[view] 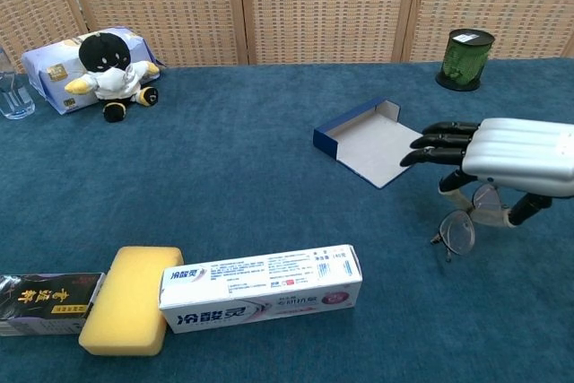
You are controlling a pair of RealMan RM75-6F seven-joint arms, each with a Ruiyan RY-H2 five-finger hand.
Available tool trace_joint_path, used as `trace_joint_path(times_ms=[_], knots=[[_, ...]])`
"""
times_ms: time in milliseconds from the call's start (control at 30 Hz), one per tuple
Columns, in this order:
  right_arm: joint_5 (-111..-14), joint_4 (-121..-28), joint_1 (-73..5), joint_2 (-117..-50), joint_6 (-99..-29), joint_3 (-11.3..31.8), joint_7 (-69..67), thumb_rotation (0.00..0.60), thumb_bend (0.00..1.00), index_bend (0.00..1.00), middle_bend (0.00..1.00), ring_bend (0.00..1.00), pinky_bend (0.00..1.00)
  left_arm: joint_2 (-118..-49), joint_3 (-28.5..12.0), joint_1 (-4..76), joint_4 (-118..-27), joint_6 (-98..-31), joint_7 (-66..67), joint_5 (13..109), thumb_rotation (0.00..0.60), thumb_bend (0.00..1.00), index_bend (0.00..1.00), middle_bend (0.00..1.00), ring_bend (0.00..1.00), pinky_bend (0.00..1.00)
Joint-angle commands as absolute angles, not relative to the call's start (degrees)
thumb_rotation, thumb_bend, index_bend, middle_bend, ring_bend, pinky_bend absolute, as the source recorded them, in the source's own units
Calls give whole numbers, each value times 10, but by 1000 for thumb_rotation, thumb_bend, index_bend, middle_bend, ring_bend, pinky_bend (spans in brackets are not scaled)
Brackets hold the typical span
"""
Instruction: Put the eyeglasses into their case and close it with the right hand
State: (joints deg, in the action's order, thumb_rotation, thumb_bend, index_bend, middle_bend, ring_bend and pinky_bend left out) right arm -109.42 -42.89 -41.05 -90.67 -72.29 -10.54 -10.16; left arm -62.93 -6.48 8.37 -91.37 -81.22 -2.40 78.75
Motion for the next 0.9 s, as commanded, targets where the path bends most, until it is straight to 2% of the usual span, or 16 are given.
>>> trace_joint_path(times_ms=[33,200,400,567,900], knots=[[-1086,-435,-421,-898,-717,-94,-97,600,517,621,109,0,47,-629,-65,84,-914,-812,-25,787,600,0,0,0,0,0],[-1065,-440,-449,-887,-693,-69,-94,600,517,621,117,0,47,-628,-66,85,-913,-811,-27,787,600,0,0,0,0,0],[-1041,-404,-502,-898,-640,-32,-94,600,517,625,121,0,73,-628,-66,88,-912,-806,-28,787,600,0,0,0,0,0],[-1002,-342,-548,-933,-558,-2,-97,600,517,625,133,0,96,-627,-68,92,-912,-797,-30,781,600,0,0,0,0,0],[-961,-215,-594,-1018,-454,12,-86,600,517,625,135,0,98,-627,-71,96,-908,-787,-36,771,600,0,0,0,0,0]])
